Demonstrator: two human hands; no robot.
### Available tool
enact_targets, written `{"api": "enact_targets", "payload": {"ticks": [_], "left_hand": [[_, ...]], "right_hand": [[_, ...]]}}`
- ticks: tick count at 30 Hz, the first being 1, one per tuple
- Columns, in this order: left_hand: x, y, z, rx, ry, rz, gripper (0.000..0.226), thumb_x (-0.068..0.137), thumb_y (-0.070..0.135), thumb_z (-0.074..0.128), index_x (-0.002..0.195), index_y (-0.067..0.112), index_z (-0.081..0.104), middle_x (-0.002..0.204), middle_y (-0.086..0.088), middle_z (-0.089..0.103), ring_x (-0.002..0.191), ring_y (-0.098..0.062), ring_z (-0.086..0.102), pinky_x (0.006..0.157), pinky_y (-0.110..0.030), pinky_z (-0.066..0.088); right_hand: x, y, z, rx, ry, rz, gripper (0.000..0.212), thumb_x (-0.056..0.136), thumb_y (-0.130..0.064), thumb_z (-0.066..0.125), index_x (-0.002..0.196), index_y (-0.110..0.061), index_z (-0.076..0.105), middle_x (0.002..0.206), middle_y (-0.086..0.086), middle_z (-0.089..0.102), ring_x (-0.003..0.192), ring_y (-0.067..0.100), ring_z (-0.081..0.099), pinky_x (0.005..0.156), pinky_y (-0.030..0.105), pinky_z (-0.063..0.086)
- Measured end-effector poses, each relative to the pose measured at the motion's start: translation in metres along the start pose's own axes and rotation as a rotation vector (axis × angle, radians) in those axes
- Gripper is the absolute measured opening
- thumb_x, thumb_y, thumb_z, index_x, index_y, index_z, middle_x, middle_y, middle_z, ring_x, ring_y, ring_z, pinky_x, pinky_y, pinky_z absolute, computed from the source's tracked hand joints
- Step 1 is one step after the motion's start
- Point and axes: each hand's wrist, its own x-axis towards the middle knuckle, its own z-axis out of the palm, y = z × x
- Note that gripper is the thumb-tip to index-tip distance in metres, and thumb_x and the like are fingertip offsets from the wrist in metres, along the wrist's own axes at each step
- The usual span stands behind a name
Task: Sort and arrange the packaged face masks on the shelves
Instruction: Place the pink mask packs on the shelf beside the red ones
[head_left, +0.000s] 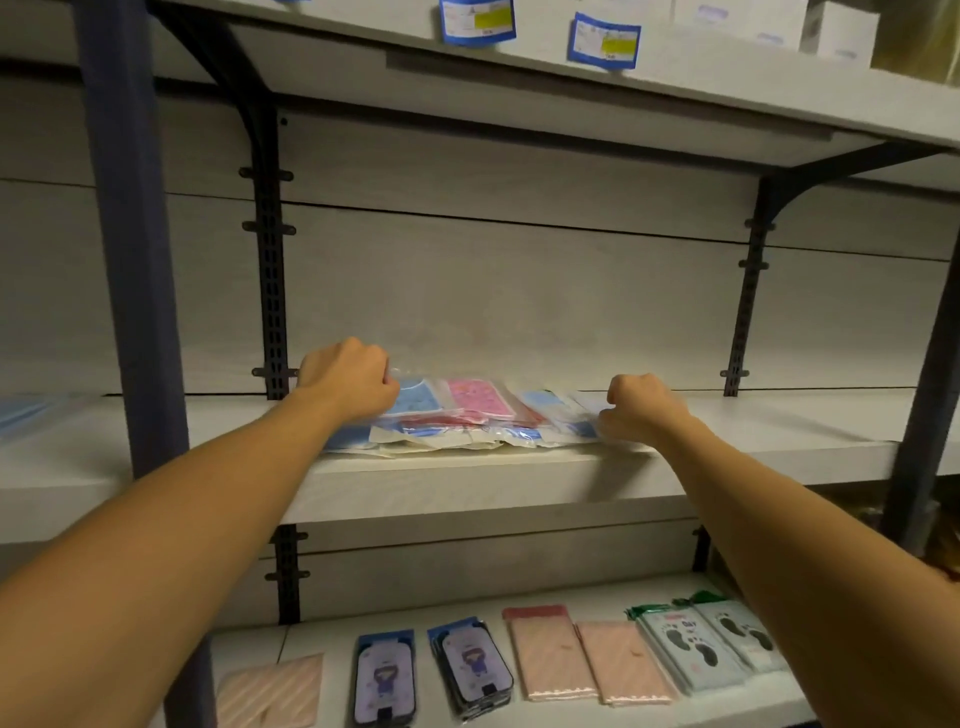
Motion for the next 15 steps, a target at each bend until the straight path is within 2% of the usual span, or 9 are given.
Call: {"api": "enact_targets", "payload": {"ticks": [5, 8, 12, 15], "left_hand": [[0.019, 0.015, 0.019, 0.023, -0.036, -0.01, 0.022, 0.094, 0.036, 0.051, 0.085, 0.021, 0.064, 0.078, -0.001, 0.063, 0.072, -0.021, 0.061, 0.07, -0.033, 0.057], [0.026, 0.021, 0.025, 0.054, -0.064, -0.031, 0.022, 0.094, 0.036, 0.051, 0.087, 0.021, 0.065, 0.077, -0.001, 0.063, 0.071, -0.02, 0.061, 0.07, -0.033, 0.058], [0.038, 0.021, 0.02, 0.083, -0.102, -0.12, 0.024, 0.092, 0.038, 0.053, 0.092, 0.019, 0.068, 0.092, -0.004, 0.066, 0.082, -0.027, 0.062, 0.072, -0.033, 0.054], [0.043, 0.019, 0.014, 0.103, -0.188, -0.249, 0.027, 0.09, 0.043, 0.056, 0.096, 0.017, 0.062, 0.1, -0.006, 0.062, 0.087, -0.028, 0.059, 0.071, -0.033, 0.047]], "right_hand": [[0.034, 0.023, 0.016, 0.034, 0.009, 0.039, 0.028, 0.089, -0.029, 0.057, 0.112, -0.014, 0.063, 0.109, 0.009, 0.061, 0.091, 0.027, 0.057, 0.074, 0.03, 0.049], [0.049, 0.03, 0.02, 0.078, 0.008, 0.046, 0.022, 0.085, -0.024, 0.057, 0.103, -0.013, 0.066, 0.099, 0.008, 0.063, 0.086, 0.027, 0.06, 0.073, 0.032, 0.054], [0.071, 0.025, 0.019, 0.137, 0.014, 0.0, 0.014, 0.078, -0.018, 0.056, 0.084, -0.012, 0.066, 0.087, 0.012, 0.068, 0.081, 0.03, 0.062, 0.069, 0.032, 0.055], [0.082, 0.006, 0.019, 0.18, 0.009, -0.083, 0.018, 0.081, -0.023, 0.058, 0.087, -0.01, 0.069, 0.087, 0.012, 0.07, 0.082, 0.029, 0.063, 0.073, 0.037, 0.059]]}}
